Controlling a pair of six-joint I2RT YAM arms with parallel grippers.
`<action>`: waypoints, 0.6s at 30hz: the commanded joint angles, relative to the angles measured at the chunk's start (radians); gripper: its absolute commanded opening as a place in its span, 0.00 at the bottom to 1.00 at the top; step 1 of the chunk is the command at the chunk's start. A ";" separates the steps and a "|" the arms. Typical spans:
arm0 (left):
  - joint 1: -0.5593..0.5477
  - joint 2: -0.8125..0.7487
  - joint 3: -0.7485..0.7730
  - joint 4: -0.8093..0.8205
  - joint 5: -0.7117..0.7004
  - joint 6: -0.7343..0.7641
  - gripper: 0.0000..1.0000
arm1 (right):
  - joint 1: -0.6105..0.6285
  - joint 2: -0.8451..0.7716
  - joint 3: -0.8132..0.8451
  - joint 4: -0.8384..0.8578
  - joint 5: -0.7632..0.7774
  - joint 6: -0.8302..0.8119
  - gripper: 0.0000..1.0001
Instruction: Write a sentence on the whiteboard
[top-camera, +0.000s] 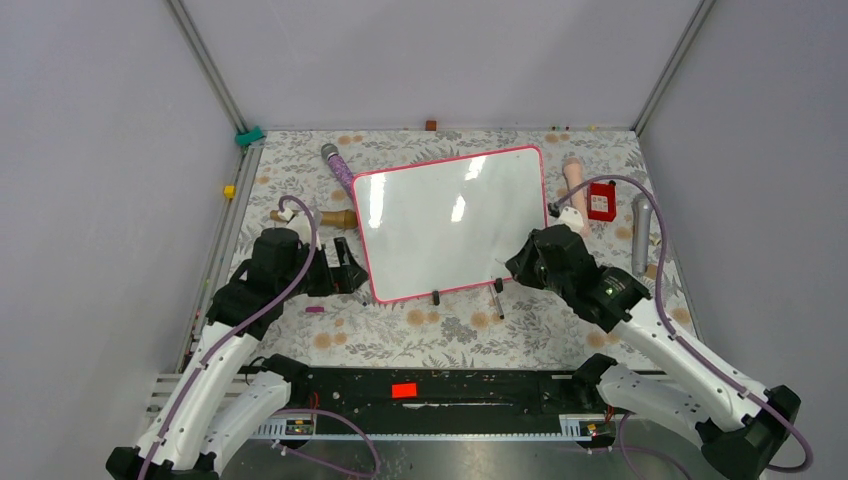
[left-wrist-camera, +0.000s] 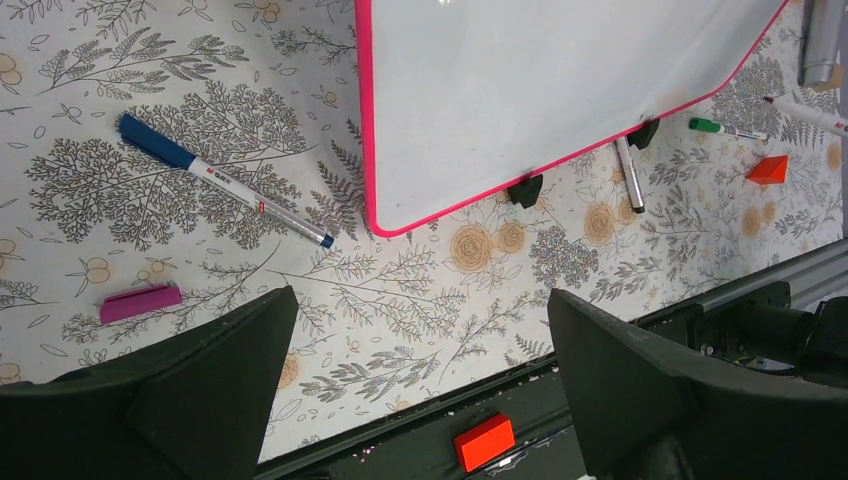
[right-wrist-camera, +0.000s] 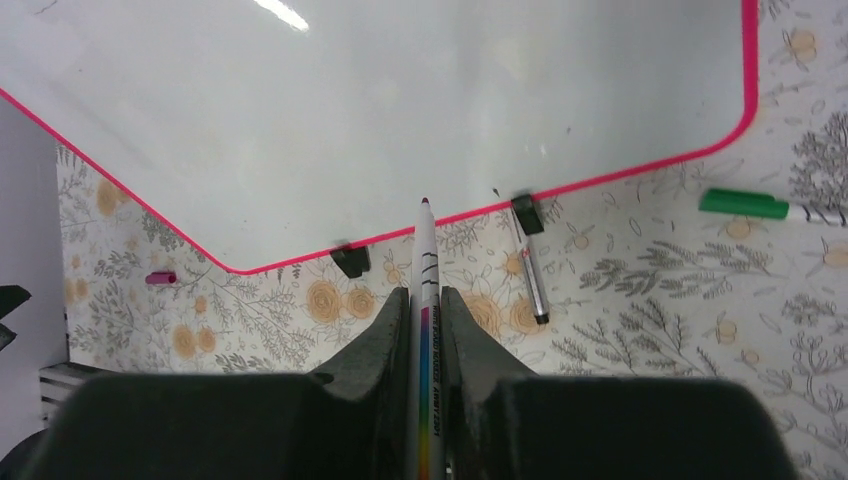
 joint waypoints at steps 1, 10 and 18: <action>-0.004 -0.006 -0.001 0.050 0.025 0.019 0.99 | -0.003 0.051 0.061 0.165 -0.017 -0.191 0.00; -0.005 -0.019 -0.004 0.051 0.017 0.017 0.99 | -0.003 0.073 0.064 0.297 -0.047 -0.311 0.00; -0.004 -0.014 -0.005 0.055 0.032 0.023 0.99 | -0.004 0.087 0.076 0.353 -0.054 -0.393 0.00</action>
